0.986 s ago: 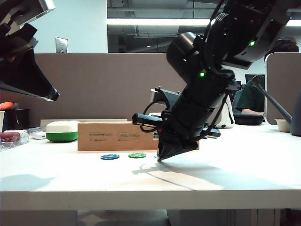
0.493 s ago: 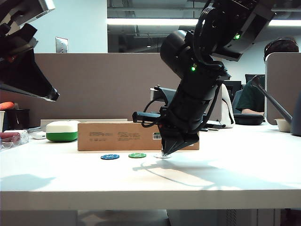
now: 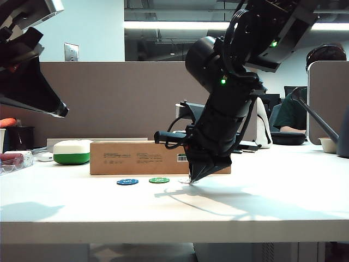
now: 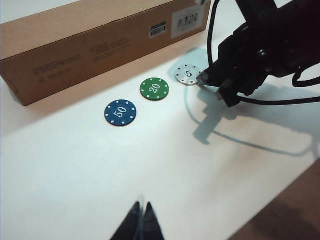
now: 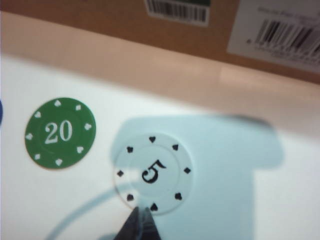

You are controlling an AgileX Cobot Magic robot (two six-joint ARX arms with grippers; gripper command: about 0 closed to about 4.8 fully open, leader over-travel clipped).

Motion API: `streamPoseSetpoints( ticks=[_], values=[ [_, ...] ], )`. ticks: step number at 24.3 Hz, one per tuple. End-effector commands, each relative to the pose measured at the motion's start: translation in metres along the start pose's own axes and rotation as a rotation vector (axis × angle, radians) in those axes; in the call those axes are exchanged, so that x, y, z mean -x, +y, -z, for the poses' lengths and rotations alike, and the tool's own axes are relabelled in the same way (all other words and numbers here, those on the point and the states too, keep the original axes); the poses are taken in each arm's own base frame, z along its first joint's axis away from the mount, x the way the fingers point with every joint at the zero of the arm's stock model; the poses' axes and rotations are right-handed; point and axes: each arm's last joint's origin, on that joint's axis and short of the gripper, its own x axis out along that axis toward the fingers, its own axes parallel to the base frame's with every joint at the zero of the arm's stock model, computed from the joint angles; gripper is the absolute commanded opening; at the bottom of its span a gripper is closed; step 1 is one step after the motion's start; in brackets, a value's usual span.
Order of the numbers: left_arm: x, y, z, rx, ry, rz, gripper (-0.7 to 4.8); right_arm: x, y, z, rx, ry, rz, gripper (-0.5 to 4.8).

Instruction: Push the chip with the lowest value in the row forward next to the rectangular box.

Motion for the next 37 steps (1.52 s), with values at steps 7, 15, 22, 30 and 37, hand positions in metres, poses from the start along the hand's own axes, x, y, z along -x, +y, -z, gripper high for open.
streamPoseSetpoints(
  ticks=[7, 15, 22, 30, 37],
  values=[
    [0.001, 0.000, -0.004, -0.005, -0.024, 0.001, -0.05, -0.008, 0.000, 0.004, -0.029, 0.019, -0.001, -0.06],
    [0.001, 0.000, -0.004, -0.005, -0.024, 0.001, -0.05, -0.029, -0.002, 0.016, -0.048, 0.063, 0.012, -0.06],
    [0.001, 0.000, -0.004, -0.005, -0.024, 0.001, -0.05, -0.041, -0.003, 0.017, -0.088, 0.029, 0.019, -0.06],
    [0.001, 0.000, -0.004, -0.005, -0.024, 0.001, -0.05, -0.045, -0.018, 0.012, -0.115, -0.008, 0.083, -0.06],
    [0.001, 0.000, -0.004, -0.005, -0.024, 0.001, -0.05, -0.039, -0.017, 0.009, -0.126, 0.027, -0.032, -0.06]
  ],
)
